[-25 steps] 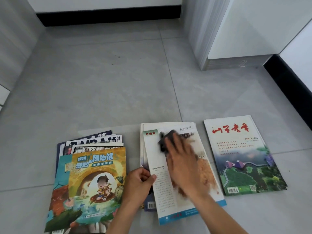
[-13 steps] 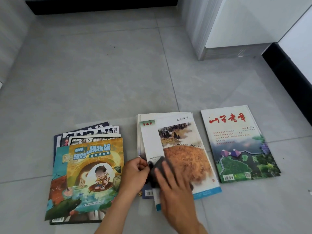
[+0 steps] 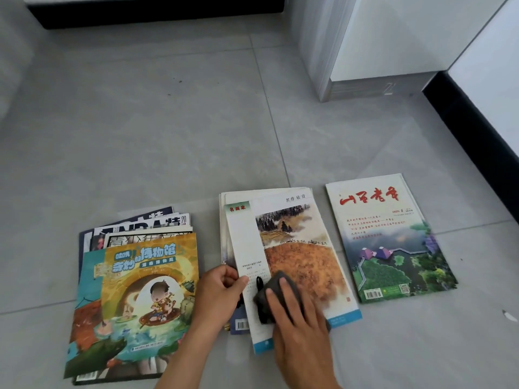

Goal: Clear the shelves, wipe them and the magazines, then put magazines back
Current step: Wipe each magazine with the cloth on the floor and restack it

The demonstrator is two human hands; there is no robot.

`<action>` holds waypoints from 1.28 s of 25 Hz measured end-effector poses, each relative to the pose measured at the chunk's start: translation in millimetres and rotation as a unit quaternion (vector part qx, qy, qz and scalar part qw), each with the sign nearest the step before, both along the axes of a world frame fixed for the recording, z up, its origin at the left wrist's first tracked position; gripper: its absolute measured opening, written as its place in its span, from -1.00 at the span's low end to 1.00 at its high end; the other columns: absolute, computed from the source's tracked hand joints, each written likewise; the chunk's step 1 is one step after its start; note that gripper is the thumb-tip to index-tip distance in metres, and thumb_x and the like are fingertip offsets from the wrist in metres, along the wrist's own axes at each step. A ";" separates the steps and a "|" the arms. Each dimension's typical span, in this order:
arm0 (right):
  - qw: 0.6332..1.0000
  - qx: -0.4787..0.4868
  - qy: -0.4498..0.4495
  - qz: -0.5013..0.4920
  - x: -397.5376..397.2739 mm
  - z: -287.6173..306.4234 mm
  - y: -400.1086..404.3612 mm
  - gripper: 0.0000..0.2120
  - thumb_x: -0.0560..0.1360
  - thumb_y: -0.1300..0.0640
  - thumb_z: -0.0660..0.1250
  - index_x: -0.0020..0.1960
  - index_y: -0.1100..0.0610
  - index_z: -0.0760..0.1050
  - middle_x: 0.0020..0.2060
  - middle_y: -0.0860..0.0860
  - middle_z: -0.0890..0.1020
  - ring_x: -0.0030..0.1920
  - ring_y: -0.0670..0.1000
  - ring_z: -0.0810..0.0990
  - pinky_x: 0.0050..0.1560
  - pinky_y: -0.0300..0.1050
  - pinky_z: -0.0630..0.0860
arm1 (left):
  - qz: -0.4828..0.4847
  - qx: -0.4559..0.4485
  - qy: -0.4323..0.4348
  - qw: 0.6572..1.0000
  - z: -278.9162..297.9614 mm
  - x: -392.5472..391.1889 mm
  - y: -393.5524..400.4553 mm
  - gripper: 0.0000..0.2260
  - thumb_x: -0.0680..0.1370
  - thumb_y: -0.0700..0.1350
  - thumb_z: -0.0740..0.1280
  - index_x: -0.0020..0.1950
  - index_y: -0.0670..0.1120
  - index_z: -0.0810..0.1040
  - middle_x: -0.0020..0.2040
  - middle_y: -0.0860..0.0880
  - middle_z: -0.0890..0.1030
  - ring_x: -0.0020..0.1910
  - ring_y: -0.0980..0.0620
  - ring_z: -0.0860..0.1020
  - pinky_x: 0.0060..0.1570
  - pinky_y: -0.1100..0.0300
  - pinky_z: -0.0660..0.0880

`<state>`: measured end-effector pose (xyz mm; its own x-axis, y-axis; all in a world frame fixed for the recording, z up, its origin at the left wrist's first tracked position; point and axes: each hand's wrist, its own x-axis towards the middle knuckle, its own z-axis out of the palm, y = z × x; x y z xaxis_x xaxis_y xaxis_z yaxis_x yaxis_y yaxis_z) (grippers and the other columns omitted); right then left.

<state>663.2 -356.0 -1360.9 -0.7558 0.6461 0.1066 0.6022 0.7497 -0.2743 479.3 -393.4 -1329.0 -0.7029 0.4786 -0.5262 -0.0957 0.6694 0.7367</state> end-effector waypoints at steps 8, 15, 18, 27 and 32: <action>0.993 -0.087 0.027 -0.080 -52.9 2.8 150.3 -0.48 0.53 0.15 0.31 0.48 0.02 0.39 0.51 0.08 0.36 0.38 0.25 0.40 0.34 0.27 0.42 | -0.072 0.017 -0.176 0.982 22.2 -22.3 -16.6 -0.80 0.47 -0.30 0.47 0.04 -0.13 0.58 -0.12 -0.05 0.73 -0.09 -0.06 0.69 -0.06 0.05 0.61; 0.994 -0.096 0.047 0.010 21.8 5.3 74.0 -0.46 0.44 0.04 0.20 0.42 -0.12 0.44 0.51 -0.11 0.36 0.45 0.12 0.38 0.32 0.22 0.46 | -0.053 0.014 -0.217 0.975 35.1 -40.9 -2.2 -0.64 0.42 -0.40 0.45 0.10 -0.07 0.52 -0.07 -0.04 0.72 0.00 -0.07 0.66 -0.03 0.03 0.61; 0.991 -0.107 0.051 0.057 43.2 5.4 75.1 -0.41 0.39 0.09 0.30 0.41 -0.15 0.44 0.50 -0.16 0.35 0.43 0.07 0.40 0.26 0.17 0.52 | -0.003 0.045 -0.211 0.976 36.7 -44.5 5.8 -0.61 0.42 -0.37 0.47 0.14 -0.01 0.56 -0.01 0.00 0.70 0.01 -0.06 0.65 -0.02 0.08 0.60; 0.994 -0.108 0.032 -0.011 -57.0 16.3 134.5 -0.47 0.48 0.06 0.24 0.45 -0.04 0.41 0.49 -0.01 0.39 0.30 0.17 0.45 0.27 0.20 0.49 | -0.223 -0.090 -0.113 0.964 29.8 -36.7 33.2 -0.67 0.38 -0.14 0.51 0.11 0.03 0.61 -0.02 0.09 0.71 -0.08 0.08 0.68 0.04 0.04 0.62; 0.989 -0.136 0.026 0.058 -37.5 14.2 125.4 -0.47 0.56 -0.01 0.12 0.53 -0.11 0.26 0.52 -0.05 0.33 0.37 0.11 0.42 0.34 0.10 0.43 | -0.146 0.016 -0.041 0.988 21.4 -16.2 50.8 -0.90 0.50 -0.18 0.41 -0.07 0.00 0.54 -0.07 0.08 0.68 -0.04 0.10 0.64 0.10 -0.04 0.57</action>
